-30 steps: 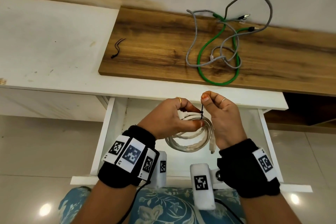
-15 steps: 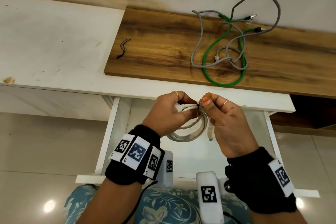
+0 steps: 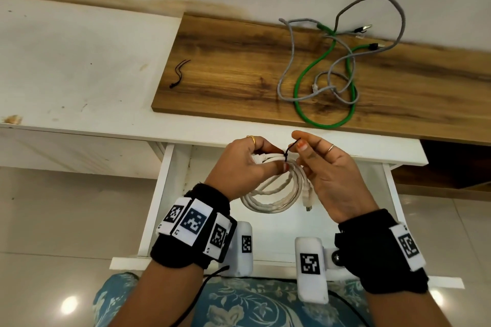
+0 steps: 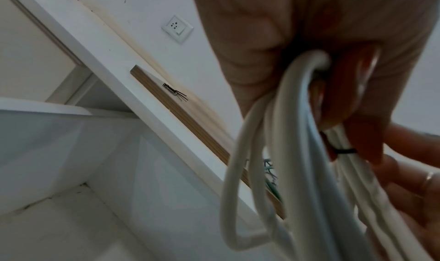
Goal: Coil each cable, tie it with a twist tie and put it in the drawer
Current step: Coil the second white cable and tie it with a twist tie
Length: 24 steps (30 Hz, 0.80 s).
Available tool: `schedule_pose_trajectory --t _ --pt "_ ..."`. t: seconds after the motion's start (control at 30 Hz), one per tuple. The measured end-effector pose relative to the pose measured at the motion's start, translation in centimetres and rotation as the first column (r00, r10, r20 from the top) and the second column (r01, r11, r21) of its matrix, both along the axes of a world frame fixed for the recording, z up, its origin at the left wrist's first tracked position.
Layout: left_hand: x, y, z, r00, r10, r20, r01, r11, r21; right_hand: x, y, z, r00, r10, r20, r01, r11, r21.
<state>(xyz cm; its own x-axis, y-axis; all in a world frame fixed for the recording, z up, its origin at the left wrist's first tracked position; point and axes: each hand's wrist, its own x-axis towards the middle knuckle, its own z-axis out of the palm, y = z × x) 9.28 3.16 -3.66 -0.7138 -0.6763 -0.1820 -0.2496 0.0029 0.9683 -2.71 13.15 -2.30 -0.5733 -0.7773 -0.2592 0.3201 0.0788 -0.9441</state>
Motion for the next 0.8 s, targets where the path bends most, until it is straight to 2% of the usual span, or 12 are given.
schedule_pose_trajectory --t 0.2,0.43,0.6,0.8 --pt "0.1 -0.1 -0.2 0.999 -0.018 0.037 0.018 1.0 -0.017 0.3 0.0 -0.5 0.979 0.056 -0.194 -0.049 0.998 0.042" --pt "0.2 0.2 0.2 0.966 -0.204 0.156 0.226 0.965 -0.134 0.2 -0.3 -1.7 0.983 -0.012 -0.182 0.025 0.997 0.068" --pt "0.2 0.2 -0.1 0.962 -0.191 0.196 0.228 0.956 -0.187 0.2 -0.7 -2.7 0.972 0.015 -0.235 0.022 0.988 0.154" --pt "0.3 0.2 -0.4 0.949 -0.203 0.24 0.258 0.938 -0.231 0.4 -0.7 -3.1 0.98 0.045 -0.193 -0.003 0.977 0.211"
